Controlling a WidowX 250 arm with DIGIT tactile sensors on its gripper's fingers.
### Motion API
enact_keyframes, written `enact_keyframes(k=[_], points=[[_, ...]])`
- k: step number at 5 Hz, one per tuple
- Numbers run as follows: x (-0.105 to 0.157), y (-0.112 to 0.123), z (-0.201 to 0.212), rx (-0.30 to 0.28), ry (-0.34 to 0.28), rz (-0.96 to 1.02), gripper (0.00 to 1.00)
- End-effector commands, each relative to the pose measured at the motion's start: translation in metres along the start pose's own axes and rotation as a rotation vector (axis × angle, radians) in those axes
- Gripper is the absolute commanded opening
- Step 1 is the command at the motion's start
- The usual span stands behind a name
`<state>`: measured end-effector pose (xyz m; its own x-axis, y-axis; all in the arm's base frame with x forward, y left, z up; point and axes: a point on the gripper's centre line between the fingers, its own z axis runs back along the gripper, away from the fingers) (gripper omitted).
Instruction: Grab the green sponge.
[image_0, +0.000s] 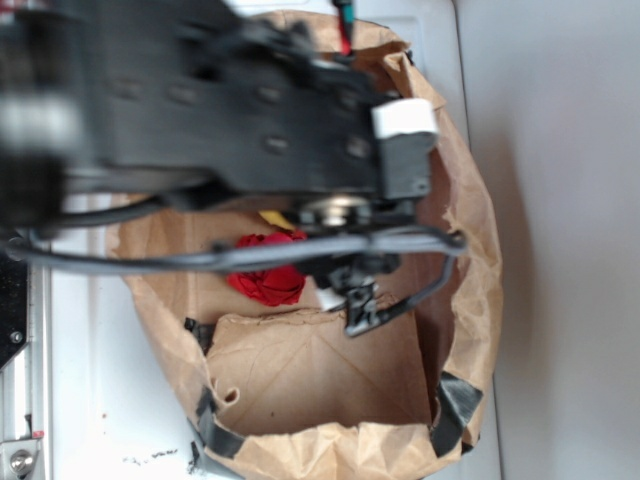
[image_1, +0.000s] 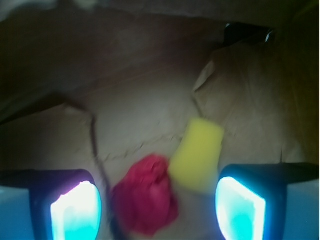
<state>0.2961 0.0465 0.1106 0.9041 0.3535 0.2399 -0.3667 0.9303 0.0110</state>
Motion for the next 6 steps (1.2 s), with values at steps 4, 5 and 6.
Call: enact_keyframes(k=[4, 5, 6], points=[[0.016, 0.009, 0.017, -0.006, -0.068, 0.031, 1.0], [0.016, 0.009, 0.017, -0.006, -0.068, 0.031, 1.0], [0.012, 0.017, 0.002, 0.007, -0.034, 0.18, 1.0]])
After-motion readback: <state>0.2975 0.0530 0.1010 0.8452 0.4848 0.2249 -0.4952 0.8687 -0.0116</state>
